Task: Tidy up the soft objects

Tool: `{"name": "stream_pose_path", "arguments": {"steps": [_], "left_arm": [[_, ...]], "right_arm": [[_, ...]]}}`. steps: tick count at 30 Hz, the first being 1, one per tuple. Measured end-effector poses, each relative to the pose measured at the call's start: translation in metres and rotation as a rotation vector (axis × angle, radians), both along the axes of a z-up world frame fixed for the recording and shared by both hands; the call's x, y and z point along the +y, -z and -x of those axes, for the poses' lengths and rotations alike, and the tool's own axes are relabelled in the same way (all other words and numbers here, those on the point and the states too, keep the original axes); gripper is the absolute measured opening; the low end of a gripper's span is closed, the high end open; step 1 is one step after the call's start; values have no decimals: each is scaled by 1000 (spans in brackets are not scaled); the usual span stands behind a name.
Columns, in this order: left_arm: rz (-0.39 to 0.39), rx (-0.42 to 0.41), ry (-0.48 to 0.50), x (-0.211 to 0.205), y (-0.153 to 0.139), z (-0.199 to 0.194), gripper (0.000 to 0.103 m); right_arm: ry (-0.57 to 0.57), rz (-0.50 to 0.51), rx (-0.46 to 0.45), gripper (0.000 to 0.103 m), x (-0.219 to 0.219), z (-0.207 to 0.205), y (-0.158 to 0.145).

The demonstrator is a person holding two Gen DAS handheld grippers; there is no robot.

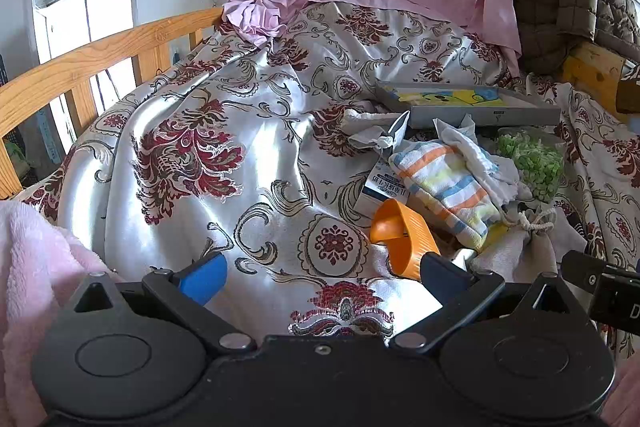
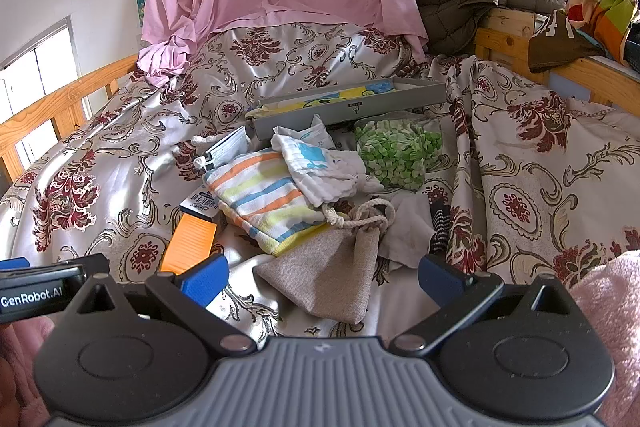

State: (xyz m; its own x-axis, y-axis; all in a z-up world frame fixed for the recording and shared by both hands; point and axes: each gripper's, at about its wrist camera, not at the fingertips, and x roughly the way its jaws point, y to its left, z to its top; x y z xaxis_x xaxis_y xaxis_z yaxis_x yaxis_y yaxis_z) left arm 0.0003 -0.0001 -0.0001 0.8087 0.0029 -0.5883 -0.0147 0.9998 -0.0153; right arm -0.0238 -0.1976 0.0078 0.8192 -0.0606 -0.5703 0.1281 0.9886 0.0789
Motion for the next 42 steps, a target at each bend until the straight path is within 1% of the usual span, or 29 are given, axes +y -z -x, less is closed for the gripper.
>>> {"name": "stream_pose_path", "arguments": {"steps": [42], "left_arm": [[0, 2, 0, 0, 0, 0, 102]], "right_arm": [[0, -3, 2, 103, 0, 0, 0]]}}
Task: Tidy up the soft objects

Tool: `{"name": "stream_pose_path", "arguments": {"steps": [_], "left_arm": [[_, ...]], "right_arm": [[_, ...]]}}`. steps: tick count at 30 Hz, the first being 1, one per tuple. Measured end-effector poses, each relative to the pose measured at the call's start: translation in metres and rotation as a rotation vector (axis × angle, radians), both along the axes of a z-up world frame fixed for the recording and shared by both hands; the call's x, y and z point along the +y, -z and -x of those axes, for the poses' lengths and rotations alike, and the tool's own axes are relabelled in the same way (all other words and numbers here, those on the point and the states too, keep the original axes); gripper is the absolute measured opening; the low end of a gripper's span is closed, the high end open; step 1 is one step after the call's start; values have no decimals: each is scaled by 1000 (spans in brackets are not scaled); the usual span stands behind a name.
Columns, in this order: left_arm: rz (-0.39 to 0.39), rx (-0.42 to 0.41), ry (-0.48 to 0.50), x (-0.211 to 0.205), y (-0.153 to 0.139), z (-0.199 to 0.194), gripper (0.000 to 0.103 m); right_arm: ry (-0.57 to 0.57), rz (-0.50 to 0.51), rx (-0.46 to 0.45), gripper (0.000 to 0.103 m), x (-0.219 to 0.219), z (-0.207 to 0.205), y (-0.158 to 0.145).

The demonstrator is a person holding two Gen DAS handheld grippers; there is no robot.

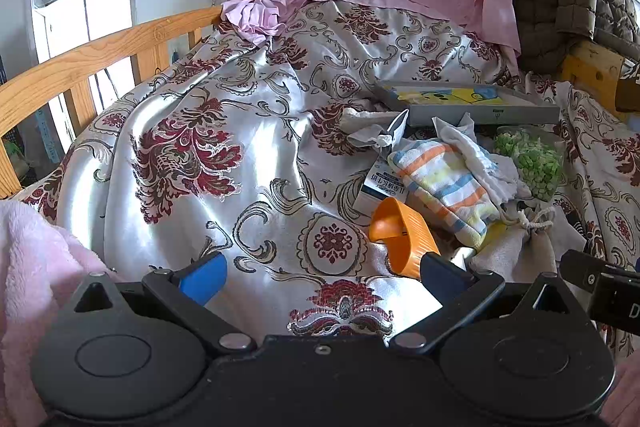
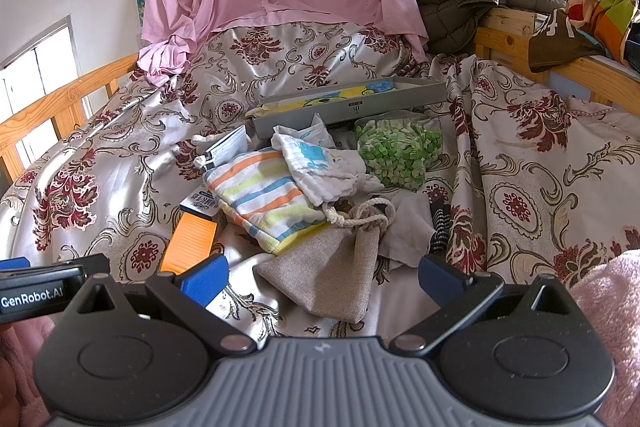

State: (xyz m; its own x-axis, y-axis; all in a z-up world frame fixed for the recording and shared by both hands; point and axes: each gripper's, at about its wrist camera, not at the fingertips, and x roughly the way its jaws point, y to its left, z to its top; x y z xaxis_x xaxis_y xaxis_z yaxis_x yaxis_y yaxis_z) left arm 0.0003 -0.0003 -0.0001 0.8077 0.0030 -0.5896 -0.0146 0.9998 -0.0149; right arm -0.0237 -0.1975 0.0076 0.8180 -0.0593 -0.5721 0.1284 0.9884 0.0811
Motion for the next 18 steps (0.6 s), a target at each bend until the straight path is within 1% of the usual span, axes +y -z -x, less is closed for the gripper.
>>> {"name": "stream_pose_path", "arguments": {"steps": [6, 8, 9, 10, 12, 14, 18], "left_arm": [[0, 1, 0, 0, 0, 0, 102], [1, 0, 0, 0, 0, 0, 102], [1, 0, -1, 0, 0, 0, 102], [2, 2, -3, 0, 0, 0, 102], [9, 9, -5, 1, 0, -2, 102], [19, 25, -9, 2, -1, -5, 102], [50, 91, -8, 7, 0, -23, 102]], "right_arm": [[2, -7, 5, 103, -2, -1, -2], [5, -17, 12, 103, -6, 0, 9], [6, -22, 15, 103, -6, -1, 10], [6, -28, 18, 103, -5, -2, 3], [9, -38, 24, 103, -6, -3, -1], [18, -43, 31, 103, -7, -7, -2], [30, -32, 24, 103, -10, -10, -4]]}}
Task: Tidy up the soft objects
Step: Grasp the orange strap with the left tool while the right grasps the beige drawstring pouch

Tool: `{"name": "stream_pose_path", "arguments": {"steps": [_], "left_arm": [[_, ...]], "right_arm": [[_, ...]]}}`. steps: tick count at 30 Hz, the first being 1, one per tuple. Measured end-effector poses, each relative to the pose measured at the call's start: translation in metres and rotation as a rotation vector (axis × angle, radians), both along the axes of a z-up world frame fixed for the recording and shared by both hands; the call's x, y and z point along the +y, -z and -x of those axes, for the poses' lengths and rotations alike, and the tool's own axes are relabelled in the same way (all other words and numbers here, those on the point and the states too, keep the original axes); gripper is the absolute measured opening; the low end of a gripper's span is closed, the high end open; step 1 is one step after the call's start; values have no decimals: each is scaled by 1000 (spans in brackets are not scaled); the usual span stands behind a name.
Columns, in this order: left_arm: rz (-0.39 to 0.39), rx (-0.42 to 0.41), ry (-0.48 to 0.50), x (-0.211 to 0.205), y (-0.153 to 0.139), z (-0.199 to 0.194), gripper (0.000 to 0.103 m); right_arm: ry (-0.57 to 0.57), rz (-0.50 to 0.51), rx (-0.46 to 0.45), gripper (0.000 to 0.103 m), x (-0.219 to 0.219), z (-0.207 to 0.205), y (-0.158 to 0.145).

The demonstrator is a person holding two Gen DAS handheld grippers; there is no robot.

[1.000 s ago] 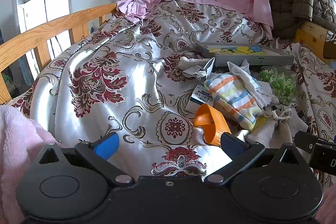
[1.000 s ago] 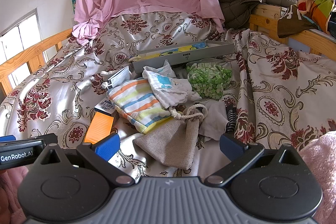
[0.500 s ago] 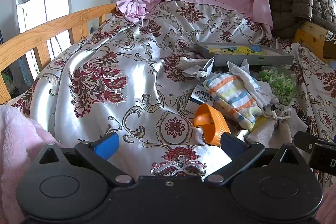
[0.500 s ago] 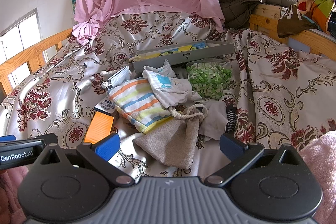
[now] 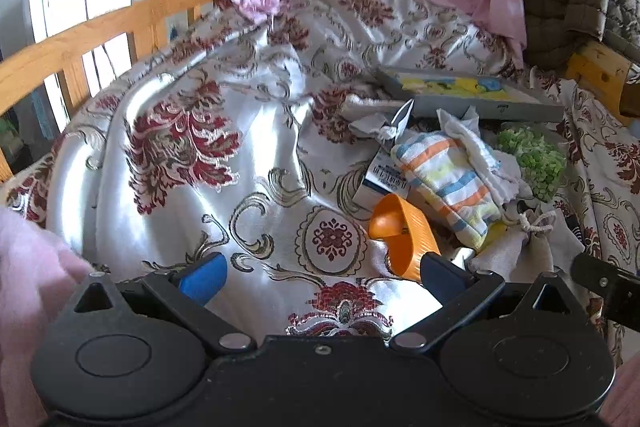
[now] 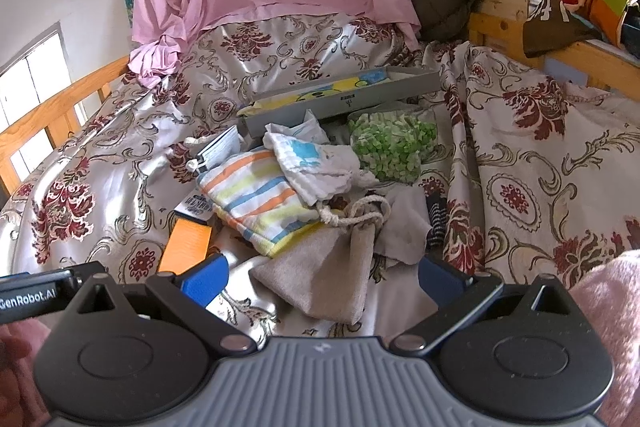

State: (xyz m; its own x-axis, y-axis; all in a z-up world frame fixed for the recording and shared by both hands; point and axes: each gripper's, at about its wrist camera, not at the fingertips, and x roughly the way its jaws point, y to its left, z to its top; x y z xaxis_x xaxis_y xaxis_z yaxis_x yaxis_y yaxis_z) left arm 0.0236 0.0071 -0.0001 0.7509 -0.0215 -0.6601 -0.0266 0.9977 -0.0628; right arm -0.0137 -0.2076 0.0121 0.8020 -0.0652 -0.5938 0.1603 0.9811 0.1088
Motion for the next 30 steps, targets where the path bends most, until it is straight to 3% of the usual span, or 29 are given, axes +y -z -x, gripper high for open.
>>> {"name": "stream_pose_path", "arguments": {"steps": [4, 7, 11, 14, 20, 25, 30], "left_arm": [[24, 91, 4, 10, -3, -26, 102], [86, 190, 27, 16, 1, -53, 102], [173, 316, 94, 15, 13, -86, 102], [190, 372, 139, 5, 24, -105, 102], [200, 451, 177, -7, 41, -134, 102], [334, 524, 167, 0, 59, -151, 102], [432, 536, 152, 5, 64, -156, 102]], "right_arm": [[-5, 20, -3, 103, -3, -7, -3], [-63, 21, 1, 103, -4, -18, -3], [-168, 60, 29, 103, 4, -34, -3], [-190, 51, 62, 103, 5, -50, -1], [-210, -76, 229, 103, -26, -93, 10], [-259, -133, 312, 103, -50, -127, 18], [-256, -235, 438, 103, -61, -151, 49]]}}
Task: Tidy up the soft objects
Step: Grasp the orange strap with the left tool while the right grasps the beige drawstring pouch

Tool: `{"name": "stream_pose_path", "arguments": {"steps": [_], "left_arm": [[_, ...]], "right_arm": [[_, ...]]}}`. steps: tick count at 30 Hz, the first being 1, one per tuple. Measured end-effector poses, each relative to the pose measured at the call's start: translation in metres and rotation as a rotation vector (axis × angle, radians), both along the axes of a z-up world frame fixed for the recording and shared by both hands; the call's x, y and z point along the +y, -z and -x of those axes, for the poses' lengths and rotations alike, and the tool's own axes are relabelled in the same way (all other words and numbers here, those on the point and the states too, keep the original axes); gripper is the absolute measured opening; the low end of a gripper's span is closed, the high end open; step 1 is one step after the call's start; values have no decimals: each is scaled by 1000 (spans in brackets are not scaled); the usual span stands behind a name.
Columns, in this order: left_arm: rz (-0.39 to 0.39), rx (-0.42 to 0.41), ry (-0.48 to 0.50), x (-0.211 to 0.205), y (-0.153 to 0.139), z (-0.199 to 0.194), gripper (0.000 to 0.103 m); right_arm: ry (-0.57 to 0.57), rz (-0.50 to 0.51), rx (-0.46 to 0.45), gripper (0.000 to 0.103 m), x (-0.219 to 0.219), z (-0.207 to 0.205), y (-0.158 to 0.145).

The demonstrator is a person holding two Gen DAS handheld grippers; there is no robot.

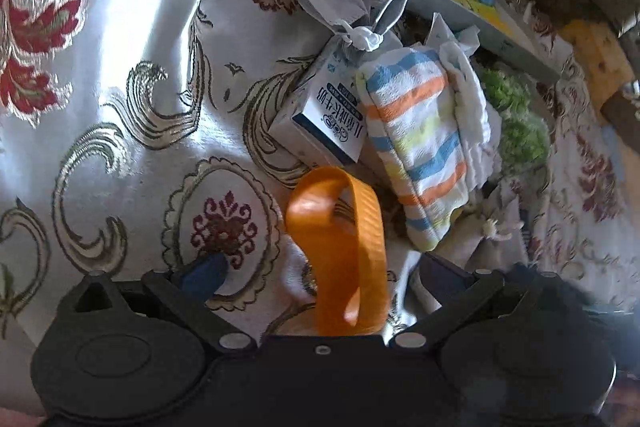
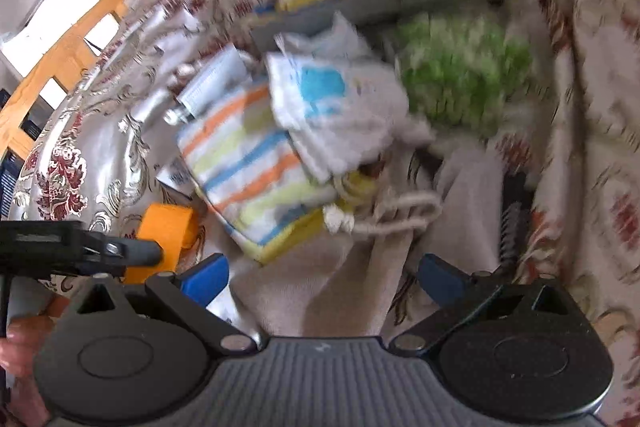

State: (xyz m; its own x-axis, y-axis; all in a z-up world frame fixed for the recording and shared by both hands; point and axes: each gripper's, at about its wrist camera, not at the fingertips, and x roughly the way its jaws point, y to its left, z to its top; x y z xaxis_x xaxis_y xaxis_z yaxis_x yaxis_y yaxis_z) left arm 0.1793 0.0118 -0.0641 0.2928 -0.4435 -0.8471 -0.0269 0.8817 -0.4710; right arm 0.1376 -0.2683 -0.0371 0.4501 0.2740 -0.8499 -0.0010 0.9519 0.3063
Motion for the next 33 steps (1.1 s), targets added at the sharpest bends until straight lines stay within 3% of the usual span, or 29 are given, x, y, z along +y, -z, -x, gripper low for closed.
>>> {"name": "stream_pose_path", "arguments": {"steps": [10, 16, 28, 31, 33], "left_arm": [[155, 53, 26, -4, 14, -2, 96], [242, 96, -31, 2, 25, -4, 81], [206, 91, -27, -2, 31, 1, 39], [205, 91, -30, -1, 31, 2, 29], [186, 79, -18, -3, 30, 4, 26]], "right_arm": [[-18, -38, 97, 102, 7, -15, 31], [-78, -63, 55, 100, 21, -21, 32], [-93, -35, 72, 97, 27, -23, 41], [-100, -19, 55, 91, 30, -22, 41], [-92, 1, 41, 81, 30, -21, 39]]}}
